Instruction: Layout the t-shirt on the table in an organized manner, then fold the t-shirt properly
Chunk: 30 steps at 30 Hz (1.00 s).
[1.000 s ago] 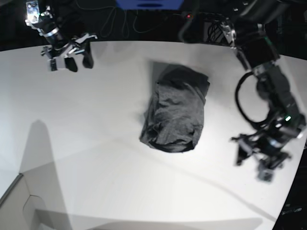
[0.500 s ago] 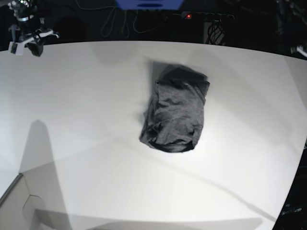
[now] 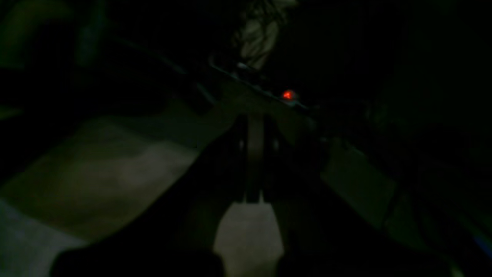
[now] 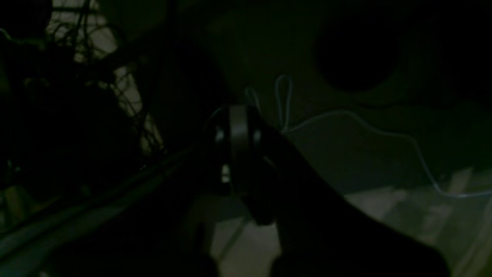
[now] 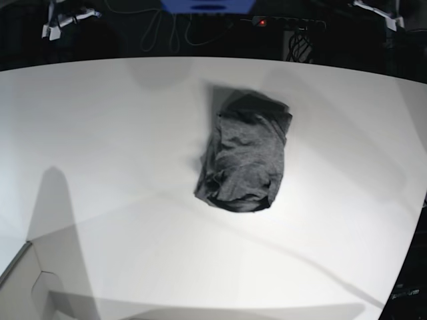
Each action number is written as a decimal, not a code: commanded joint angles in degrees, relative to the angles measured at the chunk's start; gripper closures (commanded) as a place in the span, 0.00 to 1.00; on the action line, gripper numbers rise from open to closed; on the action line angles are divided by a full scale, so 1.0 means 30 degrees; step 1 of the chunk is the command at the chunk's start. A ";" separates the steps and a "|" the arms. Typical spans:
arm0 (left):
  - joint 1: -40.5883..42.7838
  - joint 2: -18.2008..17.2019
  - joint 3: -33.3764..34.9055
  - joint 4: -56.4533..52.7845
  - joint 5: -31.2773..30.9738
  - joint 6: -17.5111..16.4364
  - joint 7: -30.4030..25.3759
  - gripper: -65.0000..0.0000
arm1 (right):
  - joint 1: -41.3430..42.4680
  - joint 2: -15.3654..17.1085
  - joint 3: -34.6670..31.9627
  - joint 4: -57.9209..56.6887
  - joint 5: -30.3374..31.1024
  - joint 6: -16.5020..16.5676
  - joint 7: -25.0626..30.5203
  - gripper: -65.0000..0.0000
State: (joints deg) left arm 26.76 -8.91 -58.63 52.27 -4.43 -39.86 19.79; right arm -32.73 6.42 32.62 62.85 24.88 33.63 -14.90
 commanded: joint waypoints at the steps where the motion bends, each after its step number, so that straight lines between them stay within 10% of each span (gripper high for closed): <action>1: -0.0379 -0.0650 0.0950 -0.1262 -0.0092 -0.0048 -0.1044 1.00 | -0.0035 0.0309 0.0101 -0.0334 0.0101 0.0176 0.0203 1.00; 8: -0.4833 -0.2233 0.7895 -1.3101 0.2721 -0.0048 -0.7784 1.00 | 0.2368 0.0572 -0.1277 -0.5873 -0.3855 0.0176 0.1463 1.00; 15: -0.5273 -0.0738 0.8013 -1.4273 0.4977 0.1168 -0.8898 1.00 | 0.4859 -0.0102 -0.2888 -1.5807 -0.7987 -0.0264 1.1485 1.00; 20: -0.5273 0.0112 0.7983 -1.4273 0.6706 0.3483 -0.8927 1.00 | 0.5650 -0.0864 -0.4236 -1.8386 -1.0361 -0.5128 1.4826 1.00; 30: -0.6562 0.0962 0.8013 -1.4303 0.6794 0.3776 -0.8898 1.00 | 0.5826 -0.0952 -0.8456 -1.8356 -1.3760 -1.5385 1.4767 1.00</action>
State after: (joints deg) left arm 6.48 -5.56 -34.65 9.28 16.05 -28.25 -6.66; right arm -14.79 2.76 7.20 7.77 -16.58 -11.62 28.67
